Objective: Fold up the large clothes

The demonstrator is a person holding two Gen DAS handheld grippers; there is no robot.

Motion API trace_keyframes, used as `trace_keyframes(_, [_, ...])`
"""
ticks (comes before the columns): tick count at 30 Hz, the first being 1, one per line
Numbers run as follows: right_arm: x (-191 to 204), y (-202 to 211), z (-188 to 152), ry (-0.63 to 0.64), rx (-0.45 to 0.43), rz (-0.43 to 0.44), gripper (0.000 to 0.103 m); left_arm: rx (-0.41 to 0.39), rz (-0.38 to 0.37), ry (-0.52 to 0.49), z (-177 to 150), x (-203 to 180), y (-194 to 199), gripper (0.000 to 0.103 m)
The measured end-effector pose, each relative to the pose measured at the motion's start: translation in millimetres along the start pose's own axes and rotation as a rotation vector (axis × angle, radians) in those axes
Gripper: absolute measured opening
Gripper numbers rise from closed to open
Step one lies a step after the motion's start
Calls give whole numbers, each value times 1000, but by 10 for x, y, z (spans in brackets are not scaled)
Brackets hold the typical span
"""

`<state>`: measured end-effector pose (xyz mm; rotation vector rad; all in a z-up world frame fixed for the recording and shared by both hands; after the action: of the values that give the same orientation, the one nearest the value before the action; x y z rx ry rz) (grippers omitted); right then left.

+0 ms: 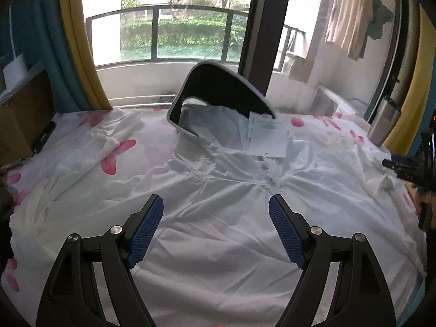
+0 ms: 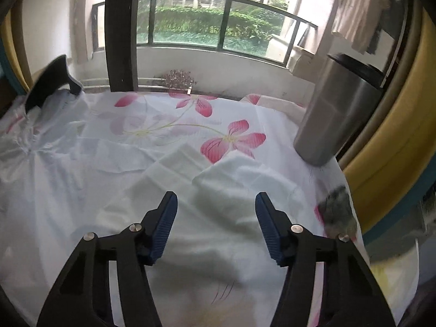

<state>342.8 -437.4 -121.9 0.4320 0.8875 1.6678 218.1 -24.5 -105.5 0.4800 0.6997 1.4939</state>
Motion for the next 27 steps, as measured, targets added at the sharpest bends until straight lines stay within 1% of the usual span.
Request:
trace_keyframes(4, [-18,-244,2,24,44,-3,59,28,6,7,-42,63,-95,82])
trace_keyframes(5, [-26,-303,-6,28,56,-6,55,32,6,8,-46,73,-113,82])
trace_keyframes(6, [-24,-327,-10,32,61,-6,49,37,7,10,-52,91,-129,82])
trace_keyframes(7, [-23,-351,-15,35,67,-4,37,37,7,14,-57,102,-138,82])
trace_keyframes(8, [-19,-370,-20,37,72,2,20,38,7,21,-58,123,-146,82])
trace_keyframes(10, [10,-387,-15,47,75,13,5,34,5,34,-57,159,-153,82])
trace_keyframes(11, [28,-363,8,61,66,7,2,33,2,39,-57,170,-154,82])
trace_keyframes(13, [56,-297,71,88,48,-2,1,29,3,43,-62,203,-138,82])
trace_keyframes(15, [93,-163,192,108,12,-14,1,25,12,39,-66,227,-116,82])
trace_keyframes(17, [139,9,325,119,-31,-23,1,17,16,40,-65,253,-78,82])
trace_keyframes(20, [265,291,540,128,-97,-15,1,-1,3,62,-51,307,-9,82])
trace_keyframes(22, [399,488,677,125,-140,11,1,-17,-6,76,-49,343,61,82])
trace_keyframes(25, [630,656,880,117,-190,55,1,-38,-21,95,-60,404,171,82])
trace_keyframes(27, [852,767,983,124,-221,90,1,-49,-29,96,-61,446,251,82])
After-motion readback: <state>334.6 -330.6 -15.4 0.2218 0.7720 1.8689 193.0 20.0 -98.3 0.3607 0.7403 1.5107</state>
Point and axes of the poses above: each gripper's, at about its wrist camera, not at the fingertips, and y roughly against the way its jaws point, x to its left, z to its top, the point moved 9 cm from there along -y, roughly the way its jaws point
